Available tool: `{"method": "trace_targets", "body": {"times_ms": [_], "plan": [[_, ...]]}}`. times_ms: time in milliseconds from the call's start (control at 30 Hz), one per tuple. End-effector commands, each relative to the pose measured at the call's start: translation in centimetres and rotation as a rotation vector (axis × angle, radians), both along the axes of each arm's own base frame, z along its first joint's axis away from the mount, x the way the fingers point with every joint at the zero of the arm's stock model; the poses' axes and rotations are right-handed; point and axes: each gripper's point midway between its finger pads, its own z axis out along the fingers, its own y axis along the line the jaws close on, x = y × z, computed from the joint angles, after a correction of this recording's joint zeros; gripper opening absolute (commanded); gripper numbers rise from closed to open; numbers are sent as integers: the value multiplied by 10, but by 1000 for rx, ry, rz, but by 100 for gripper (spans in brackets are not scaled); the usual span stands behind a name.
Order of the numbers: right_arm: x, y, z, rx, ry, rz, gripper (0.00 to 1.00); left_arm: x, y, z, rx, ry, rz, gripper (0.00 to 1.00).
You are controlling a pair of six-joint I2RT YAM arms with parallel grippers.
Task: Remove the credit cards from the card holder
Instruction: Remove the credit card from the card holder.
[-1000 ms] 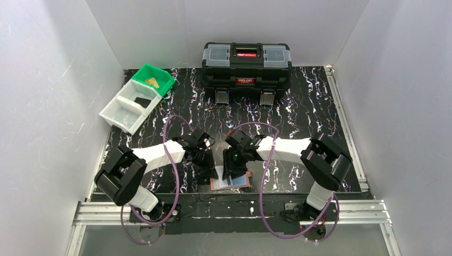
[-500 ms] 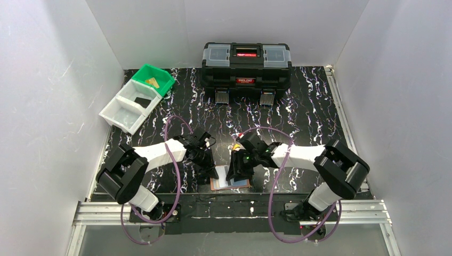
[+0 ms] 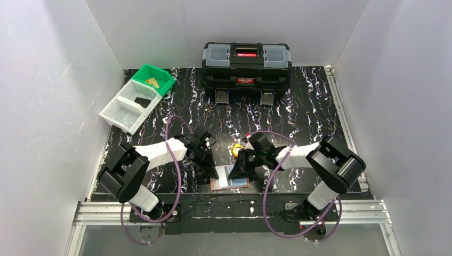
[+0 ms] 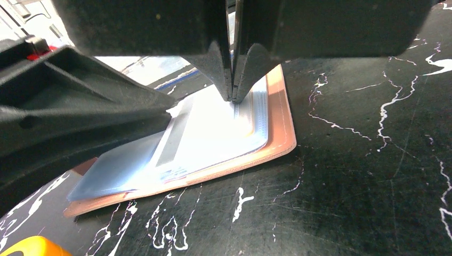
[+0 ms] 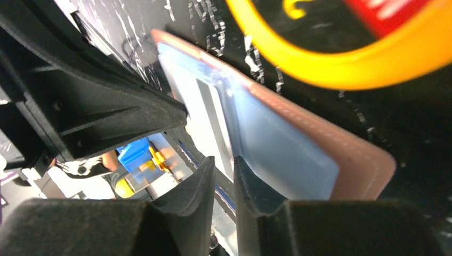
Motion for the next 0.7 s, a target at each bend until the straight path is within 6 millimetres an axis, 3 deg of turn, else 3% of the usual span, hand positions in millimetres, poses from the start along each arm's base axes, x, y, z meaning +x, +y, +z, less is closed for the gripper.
{"method": "trace_targets", "body": {"times_ms": [0, 367, 667], "plan": [[3, 8, 3, 76, 29, -10, 24, -13, 34, -30, 190, 30, 2, 0], [5, 3, -4, 78, 55, -36, 20, -13, 34, -30, 192, 34, -4, 0], [6, 1, -4, 82, 54, -46, 5, -13, 36, -31, 201, 32, -10, 0]]}}
